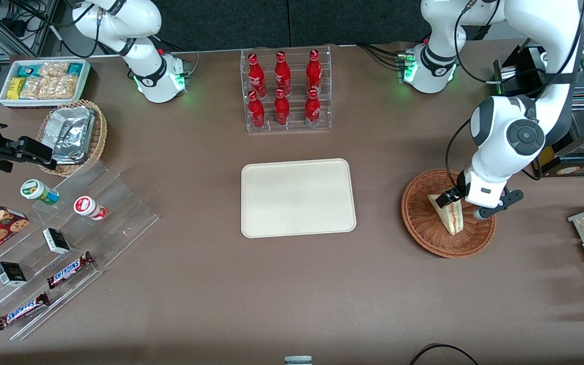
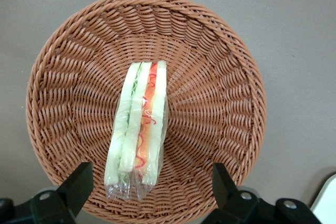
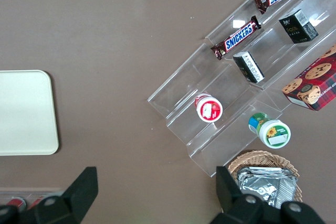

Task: Place sandwich from basket to tray
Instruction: 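Lower the left gripper and close it on the sandwich's wrapped edge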

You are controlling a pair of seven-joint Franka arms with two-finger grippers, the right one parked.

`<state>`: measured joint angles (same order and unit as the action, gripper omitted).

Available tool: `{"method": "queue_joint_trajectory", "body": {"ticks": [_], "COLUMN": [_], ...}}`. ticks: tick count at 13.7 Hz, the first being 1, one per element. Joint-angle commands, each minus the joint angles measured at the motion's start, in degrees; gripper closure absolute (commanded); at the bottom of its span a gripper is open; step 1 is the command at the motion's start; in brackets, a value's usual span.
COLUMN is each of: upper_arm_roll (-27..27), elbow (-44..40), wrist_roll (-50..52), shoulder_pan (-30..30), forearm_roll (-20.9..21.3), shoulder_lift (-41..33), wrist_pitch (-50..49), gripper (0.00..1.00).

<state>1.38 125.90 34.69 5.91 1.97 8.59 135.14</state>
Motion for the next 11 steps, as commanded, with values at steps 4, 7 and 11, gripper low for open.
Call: {"method": "queue_joint_trajectory", "body": {"ticks": [4,7,11], "upper_arm_roll": [-0.24,-0.33,-0.42], "elbow": [1.19,1.28,2.25], "wrist_roll": [0.91,0.91,0.74], "shoulder_pan": [-0.11,-0.37,-0.38], "forearm_roll": [0.22,0.31,0.84], "shoulder_lift": [1.6,3.62,4.07], "wrist_pitch": [1.62,3.64,3.91], "gripper": [0.0,0.0,0.0]}}
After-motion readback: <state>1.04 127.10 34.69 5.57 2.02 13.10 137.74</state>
